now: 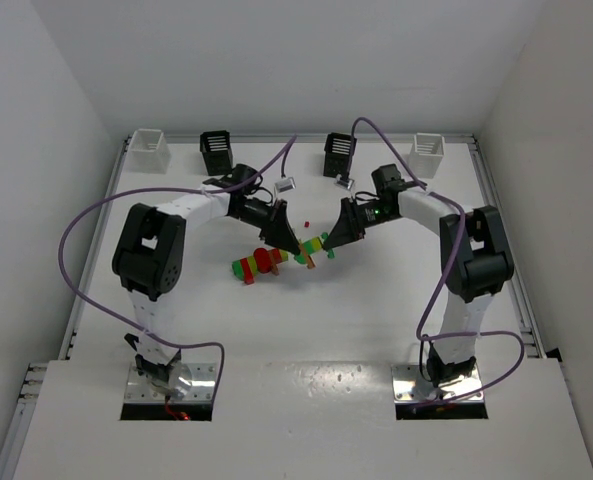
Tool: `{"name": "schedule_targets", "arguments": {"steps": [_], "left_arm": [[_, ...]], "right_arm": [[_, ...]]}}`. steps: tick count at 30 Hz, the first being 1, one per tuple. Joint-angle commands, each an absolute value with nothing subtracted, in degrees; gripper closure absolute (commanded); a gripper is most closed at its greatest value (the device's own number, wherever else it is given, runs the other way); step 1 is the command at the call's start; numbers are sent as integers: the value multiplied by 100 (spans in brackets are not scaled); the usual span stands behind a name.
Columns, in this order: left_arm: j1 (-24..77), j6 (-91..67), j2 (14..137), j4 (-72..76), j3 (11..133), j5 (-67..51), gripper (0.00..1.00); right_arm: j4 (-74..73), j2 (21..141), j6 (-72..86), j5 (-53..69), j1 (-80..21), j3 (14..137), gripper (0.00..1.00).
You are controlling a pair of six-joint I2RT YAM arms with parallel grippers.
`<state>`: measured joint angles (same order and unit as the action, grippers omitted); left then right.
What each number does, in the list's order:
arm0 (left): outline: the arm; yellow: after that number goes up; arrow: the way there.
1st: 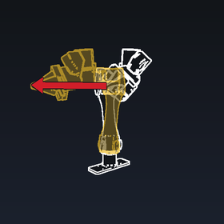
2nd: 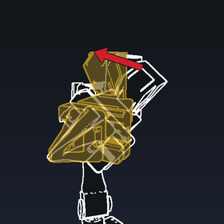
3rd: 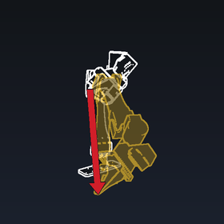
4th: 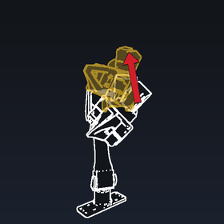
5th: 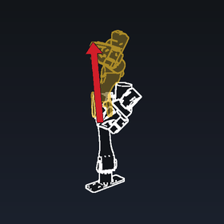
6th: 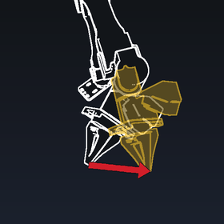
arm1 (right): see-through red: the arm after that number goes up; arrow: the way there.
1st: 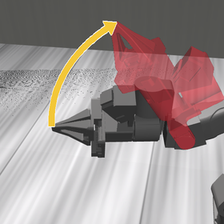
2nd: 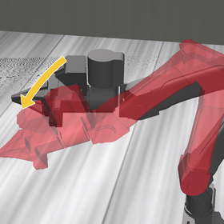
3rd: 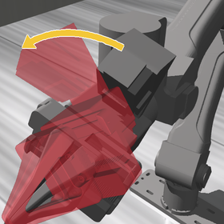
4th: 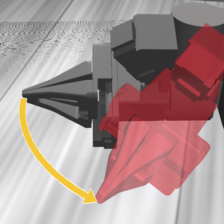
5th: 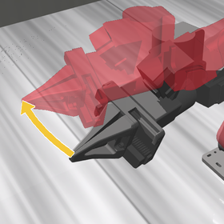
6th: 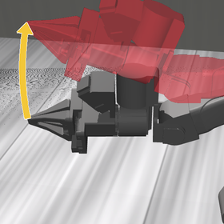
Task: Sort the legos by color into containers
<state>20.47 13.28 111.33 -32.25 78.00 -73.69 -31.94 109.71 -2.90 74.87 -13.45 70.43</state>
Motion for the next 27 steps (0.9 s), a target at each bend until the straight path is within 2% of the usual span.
{"name": "schedule_targets", "arguments": {"steps": [1, 9, 10, 12, 13, 15, 17, 23, 27], "left_arm": [[1960, 1975, 11232, -3601, 7831, -7331, 85], [1784, 2637, 11233, -4061, 7893, -6628, 88], [1784, 2724, 11232, -4061, 7840, -6557, 88], [1784, 2777, 11180, -4061, 7840, -6390, 88], [1784, 2777, 11180, -4061, 7840, -6390, 88], [1784, 2839, 11127, -4061, 7840, -6232, 88], [1837, 2839, 11075, -4061, 7840, -6179, 88], [1951, 2839, 11021, -3946, 7840, -5977, 88], [2057, 2839, 10969, -3894, 7840, -6108, 88]], "right_arm": [[-3041, 10969, -615, 7252, -1266, 7075, 100], [-3094, 11162, -615, 6515, -1266, 7083, 98], [-3155, 11223, -493, 6321, -1327, 7084, 84], [-3208, 11285, -335, 5855, -1388, 7172, 73], [-3069, 11285, -21, 5793, -1389, 7172, 56], [-2874, 11285, 175, 5739, -1389, 7172, 40], [-2821, 11285, 237, 5818, -1389, 7172, 30], [-2944, 11408, 185, 6941, -1389, 7339, 30], [-3067, 11408, -18, 7084, -1529, 7400, 30]]}}
